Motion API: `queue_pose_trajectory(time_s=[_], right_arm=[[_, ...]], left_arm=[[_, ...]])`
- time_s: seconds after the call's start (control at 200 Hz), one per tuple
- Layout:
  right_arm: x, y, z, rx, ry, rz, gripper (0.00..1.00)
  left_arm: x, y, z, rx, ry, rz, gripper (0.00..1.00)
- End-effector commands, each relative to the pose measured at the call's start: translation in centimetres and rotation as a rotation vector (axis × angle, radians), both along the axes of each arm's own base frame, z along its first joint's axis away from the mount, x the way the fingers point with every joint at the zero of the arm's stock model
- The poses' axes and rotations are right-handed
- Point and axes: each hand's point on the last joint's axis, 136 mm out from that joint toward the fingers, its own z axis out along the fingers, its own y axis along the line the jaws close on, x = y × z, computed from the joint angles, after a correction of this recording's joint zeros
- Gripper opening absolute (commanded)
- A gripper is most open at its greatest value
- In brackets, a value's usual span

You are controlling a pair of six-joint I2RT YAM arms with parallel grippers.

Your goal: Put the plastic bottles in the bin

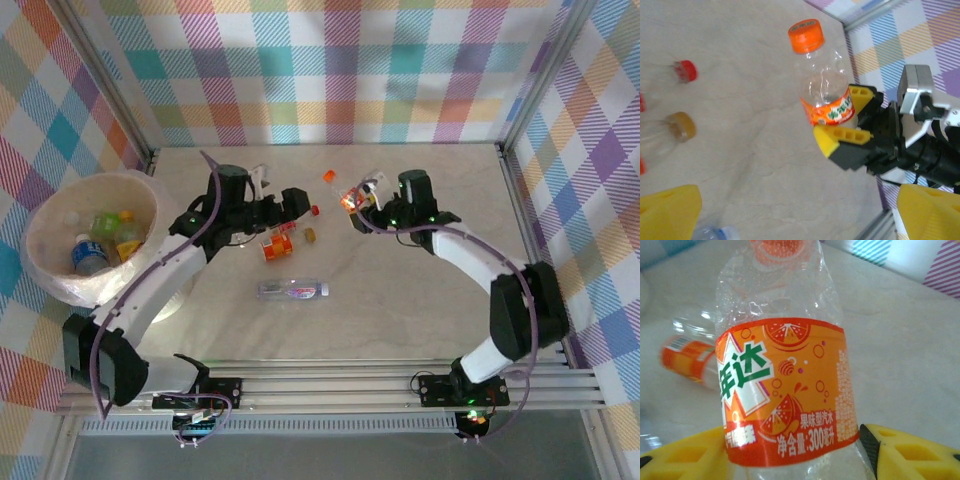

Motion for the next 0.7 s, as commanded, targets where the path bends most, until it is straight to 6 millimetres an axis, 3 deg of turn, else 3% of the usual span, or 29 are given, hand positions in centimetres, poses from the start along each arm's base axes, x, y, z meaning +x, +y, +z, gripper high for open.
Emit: queue_pose_trajectory(time_s=[0.0, 0.125, 0.305, 0.455, 0.695], right_arm=[[-2.7, 1.5, 3.0, 0.244, 0.093, 0.025, 0.45], [-5.5, 2.0, 4.2, 0.315, 0.129, 0.075, 0.45], [-7.8, 2.8, 5.2, 0.344, 0.105, 0.124, 0.46], [-7.6, 2.6, 5.2, 0.313, 0.065, 0.066, 0.46], [-7.5, 3.0, 4.5, 0.273, 0.034, 0.074, 0.46]], left_arm=[[-0.2, -3.7, 1.7, -0.093, -0.042, -0.112, 1.0], [0.4, -6.4, 1.7, -0.099, -0.064, -0.149, 1.0], [2.9, -7.8, 0.2, -0.118, -0.022, -0.064, 1.0], [3.3, -9.4, -0.3, -0.144, 0.006, -0.089, 0.99], [2.1, -11.0, -1.1, -0.147, 0.036, -0.118, 0.9]])
